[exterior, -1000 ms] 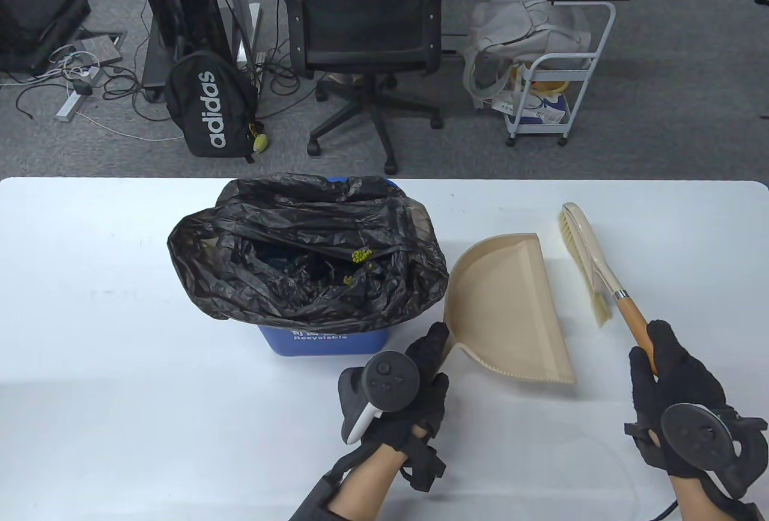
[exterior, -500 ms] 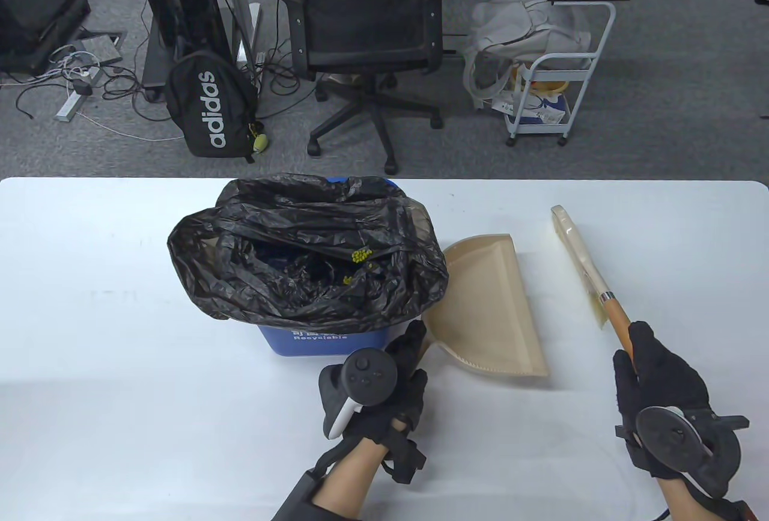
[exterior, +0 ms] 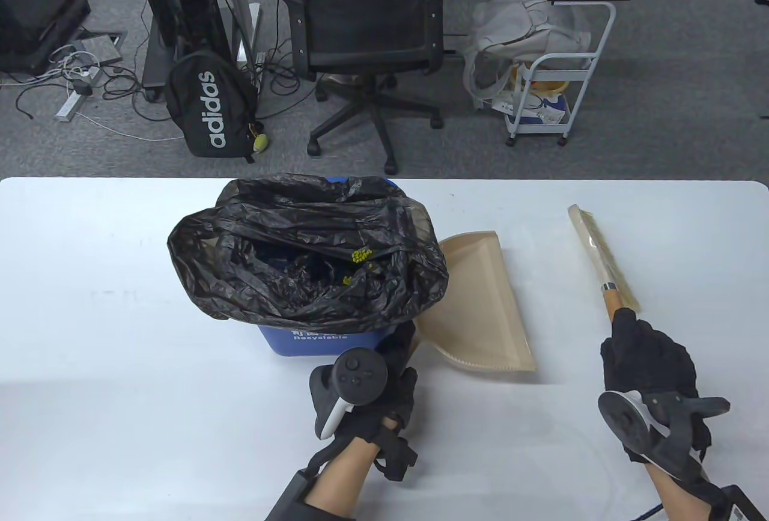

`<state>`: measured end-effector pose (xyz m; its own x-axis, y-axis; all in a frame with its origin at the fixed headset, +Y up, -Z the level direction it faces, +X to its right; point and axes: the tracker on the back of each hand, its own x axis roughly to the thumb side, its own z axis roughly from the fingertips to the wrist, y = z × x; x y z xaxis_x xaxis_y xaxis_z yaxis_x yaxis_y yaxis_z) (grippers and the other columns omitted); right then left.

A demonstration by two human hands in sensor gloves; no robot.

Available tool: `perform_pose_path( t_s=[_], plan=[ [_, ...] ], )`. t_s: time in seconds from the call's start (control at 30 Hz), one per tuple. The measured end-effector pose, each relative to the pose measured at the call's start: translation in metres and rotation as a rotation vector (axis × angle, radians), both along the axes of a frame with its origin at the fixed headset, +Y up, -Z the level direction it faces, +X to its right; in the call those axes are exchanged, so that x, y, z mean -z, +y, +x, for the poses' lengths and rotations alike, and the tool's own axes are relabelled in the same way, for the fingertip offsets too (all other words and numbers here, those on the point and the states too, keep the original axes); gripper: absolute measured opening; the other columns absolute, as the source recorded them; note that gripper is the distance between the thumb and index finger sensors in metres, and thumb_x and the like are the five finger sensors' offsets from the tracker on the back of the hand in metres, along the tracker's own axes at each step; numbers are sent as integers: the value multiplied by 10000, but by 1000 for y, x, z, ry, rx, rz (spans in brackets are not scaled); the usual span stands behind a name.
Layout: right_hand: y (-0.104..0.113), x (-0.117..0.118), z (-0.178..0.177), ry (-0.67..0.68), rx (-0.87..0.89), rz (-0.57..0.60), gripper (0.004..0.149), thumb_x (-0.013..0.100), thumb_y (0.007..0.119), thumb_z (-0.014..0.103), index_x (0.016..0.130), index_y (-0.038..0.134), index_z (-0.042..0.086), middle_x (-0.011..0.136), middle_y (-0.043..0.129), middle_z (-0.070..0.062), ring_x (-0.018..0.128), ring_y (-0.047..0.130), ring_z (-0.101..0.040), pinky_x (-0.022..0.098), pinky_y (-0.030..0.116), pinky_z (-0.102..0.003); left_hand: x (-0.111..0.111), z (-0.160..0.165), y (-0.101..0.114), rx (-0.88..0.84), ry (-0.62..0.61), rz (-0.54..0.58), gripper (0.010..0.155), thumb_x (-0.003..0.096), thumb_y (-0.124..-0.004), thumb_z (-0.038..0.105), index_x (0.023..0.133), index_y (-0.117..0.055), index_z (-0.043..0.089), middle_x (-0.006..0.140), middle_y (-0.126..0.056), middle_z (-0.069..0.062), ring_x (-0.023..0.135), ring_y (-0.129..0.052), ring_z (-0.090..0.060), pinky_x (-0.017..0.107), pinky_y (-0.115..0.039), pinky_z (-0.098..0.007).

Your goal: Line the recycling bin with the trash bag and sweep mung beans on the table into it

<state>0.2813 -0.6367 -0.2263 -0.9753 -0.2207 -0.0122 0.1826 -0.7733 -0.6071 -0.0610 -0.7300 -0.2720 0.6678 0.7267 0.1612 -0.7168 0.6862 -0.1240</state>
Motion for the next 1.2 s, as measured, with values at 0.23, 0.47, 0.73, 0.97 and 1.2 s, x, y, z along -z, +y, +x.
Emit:
perform_pose_path(
  t_s=[0.23, 0.47, 0.73, 0.97, 1.2],
  plan=[
    [-15, 23, 7, -152, -120, -88, 551, 462, 845, 285, 929, 849, -7, 721, 1000, -282, 591, 1051, -465, 446, 841, -619, -2, 2, 0, -6, -15, 2, 731, 481, -857, 89, 1136, -533, 103, 1089, -712, -288, 939, -783, -582, 610, -531, -859],
    [-42, 38, 14, -250, 8, -212, 574, 458, 867, 295, 953, 833, 7, 705, 1013, -282, 564, 1065, -458, 427, 854, -610, -4, 2, 0, -11, -19, 2, 730, 480, -857, 85, 1135, -535, 97, 1087, -712, -293, 935, -781, -587, 607, -539, -857],
    [-77, 43, 21, -286, 142, -395, 690, 466, 849, 335, 1036, 704, -27, 741, 981, -295, 598, 1047, -471, 444, 843, -617, -5, 1, 0, -1, -15, -9, 729, 480, -857, 84, 1134, -535, 95, 1086, -711, -297, 934, -781, -588, 606, -545, -855],
    [-98, 49, 36, -331, 255, -532, 798, 457, 865, 351, 1069, 582, -76, 828, 912, -307, 698, 996, -504, 486, 816, -634, -5, 1, -2, 13, -13, -20, 729, 479, -858, 84, 1133, -536, 97, 1086, -712, -295, 932, -784, -590, 605, -547, -855],
    [-116, 53, 45, -392, 262, -660, 849, 458, 869, 337, 1073, 505, -122, 900, 821, -336, 795, 912, -537, 532, 768, -659, -6, 1, -2, 22, -9, -29, 729, 478, -859, 84, 1133, -540, 97, 1085, -713, -297, 930, -784, -591, 604, -549, -855]
  ],
)
